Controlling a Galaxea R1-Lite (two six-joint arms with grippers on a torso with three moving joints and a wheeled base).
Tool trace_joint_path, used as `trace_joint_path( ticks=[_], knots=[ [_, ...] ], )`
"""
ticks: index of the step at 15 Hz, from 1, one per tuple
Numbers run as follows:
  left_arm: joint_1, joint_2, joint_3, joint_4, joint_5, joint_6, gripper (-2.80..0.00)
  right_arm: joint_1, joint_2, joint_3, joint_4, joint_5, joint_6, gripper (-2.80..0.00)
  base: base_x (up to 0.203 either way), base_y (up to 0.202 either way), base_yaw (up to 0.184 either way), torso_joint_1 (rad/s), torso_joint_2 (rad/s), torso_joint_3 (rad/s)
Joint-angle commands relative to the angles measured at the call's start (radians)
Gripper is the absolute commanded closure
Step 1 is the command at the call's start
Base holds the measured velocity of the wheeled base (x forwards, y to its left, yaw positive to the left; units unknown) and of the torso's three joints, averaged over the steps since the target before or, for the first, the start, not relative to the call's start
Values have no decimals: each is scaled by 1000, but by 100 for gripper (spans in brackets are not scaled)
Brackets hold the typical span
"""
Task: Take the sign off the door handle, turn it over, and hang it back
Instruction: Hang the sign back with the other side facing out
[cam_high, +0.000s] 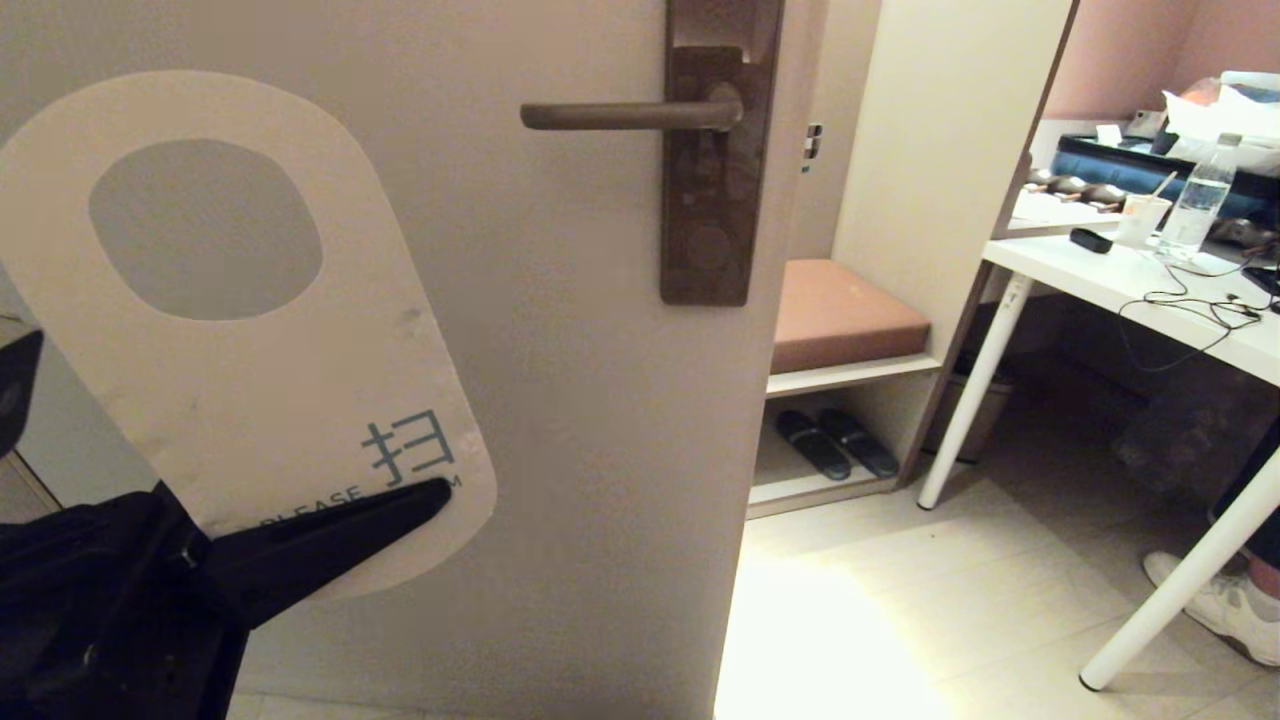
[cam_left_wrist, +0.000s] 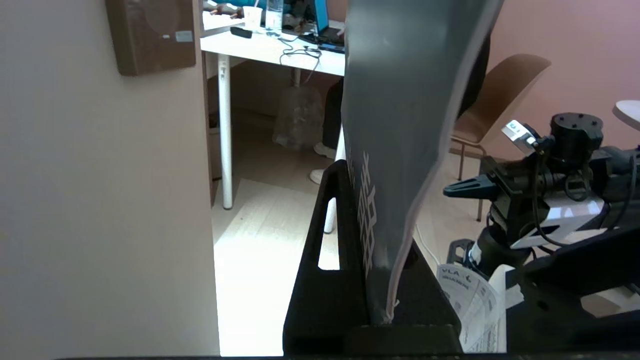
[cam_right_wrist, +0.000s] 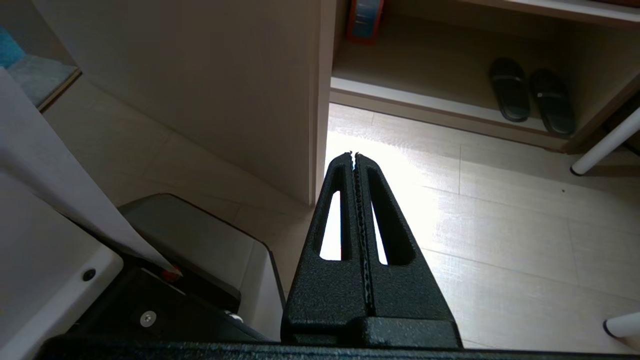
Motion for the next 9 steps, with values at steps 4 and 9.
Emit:
trace_joint_path(
  ticks=[4, 9],
  knots=[
    [3, 7, -1, -6, -1, -7, 0, 0, -7, 0, 0, 0, 0, 0, 0, 0, 0, 0, 0, 0],
    [1, 12, 1, -4, -1, -8, 0, -159, -8, 0, 0, 0, -1, 0, 0, 0, 0, 0, 0, 0]
  ],
)
